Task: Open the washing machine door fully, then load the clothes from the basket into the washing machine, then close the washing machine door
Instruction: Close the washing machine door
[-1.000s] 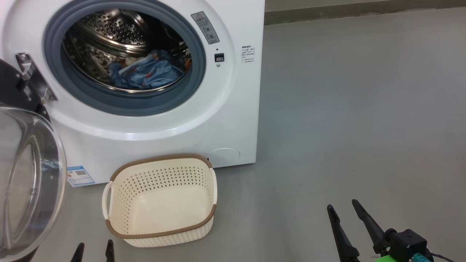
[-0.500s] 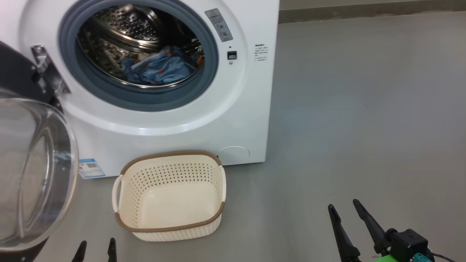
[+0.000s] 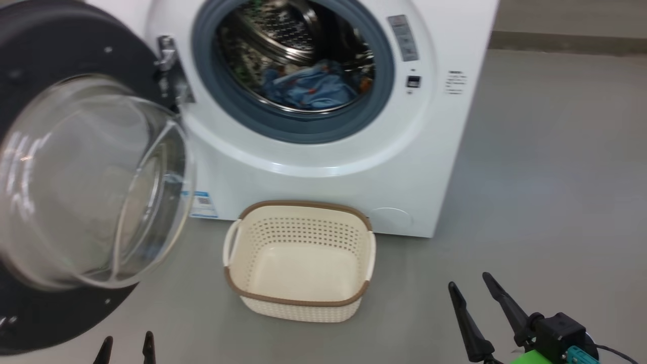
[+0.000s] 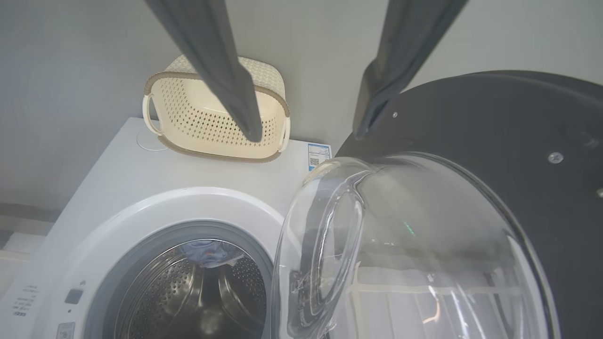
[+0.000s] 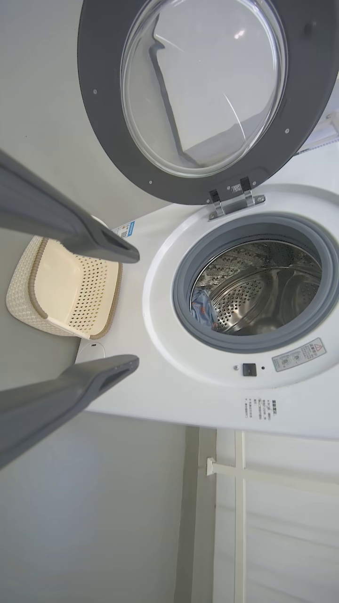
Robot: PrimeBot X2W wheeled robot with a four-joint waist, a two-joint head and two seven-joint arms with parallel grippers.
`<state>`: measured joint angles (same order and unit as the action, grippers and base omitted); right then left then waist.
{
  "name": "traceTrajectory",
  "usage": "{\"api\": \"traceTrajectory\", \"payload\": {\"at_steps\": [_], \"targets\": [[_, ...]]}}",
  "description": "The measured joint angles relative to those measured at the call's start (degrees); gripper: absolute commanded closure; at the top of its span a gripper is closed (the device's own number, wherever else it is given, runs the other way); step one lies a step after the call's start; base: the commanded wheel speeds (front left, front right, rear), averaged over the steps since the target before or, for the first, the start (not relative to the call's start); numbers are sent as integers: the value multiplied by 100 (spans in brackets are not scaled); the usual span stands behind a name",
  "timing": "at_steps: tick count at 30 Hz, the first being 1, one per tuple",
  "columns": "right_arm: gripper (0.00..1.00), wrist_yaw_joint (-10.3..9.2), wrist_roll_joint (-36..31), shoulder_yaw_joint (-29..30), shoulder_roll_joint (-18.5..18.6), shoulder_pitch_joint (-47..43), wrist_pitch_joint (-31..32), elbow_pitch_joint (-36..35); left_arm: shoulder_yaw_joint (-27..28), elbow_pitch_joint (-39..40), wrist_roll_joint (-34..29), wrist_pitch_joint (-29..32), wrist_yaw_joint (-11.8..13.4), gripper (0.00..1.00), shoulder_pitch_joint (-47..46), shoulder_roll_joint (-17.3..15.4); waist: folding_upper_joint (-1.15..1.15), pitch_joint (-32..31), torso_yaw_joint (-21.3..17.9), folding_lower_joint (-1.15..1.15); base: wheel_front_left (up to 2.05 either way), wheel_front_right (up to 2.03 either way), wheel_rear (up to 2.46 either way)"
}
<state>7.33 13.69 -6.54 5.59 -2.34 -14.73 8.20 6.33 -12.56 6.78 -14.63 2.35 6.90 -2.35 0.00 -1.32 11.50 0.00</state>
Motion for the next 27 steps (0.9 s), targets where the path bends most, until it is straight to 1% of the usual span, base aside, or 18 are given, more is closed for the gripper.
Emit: {"api": "traceTrajectory", "payload": {"at_steps": [10,14,19,23,27], "targets": [[0,0,0,-230,1,18,0,12,198,71,2,0,25,0,175,0,0,-141,1052,0,0,0,0],[0,0,1,-439,23,206,0,74,269,241,85,0,121,0,214,0,0,-147,1388,0,0,0,0],[0,0,20,-645,45,502,0,159,360,396,220,0,252,0,268,-1,0,-79,1634,0,0,0,0],[0,0,49,-767,52,544,0,226,381,512,269,0,354,0,285,0,0,14,1712,0,0,0,0],[0,0,59,-797,62,635,0,257,435,561,387,0,399,0,388,0,0,75,1760,0,0,0,0]]}}
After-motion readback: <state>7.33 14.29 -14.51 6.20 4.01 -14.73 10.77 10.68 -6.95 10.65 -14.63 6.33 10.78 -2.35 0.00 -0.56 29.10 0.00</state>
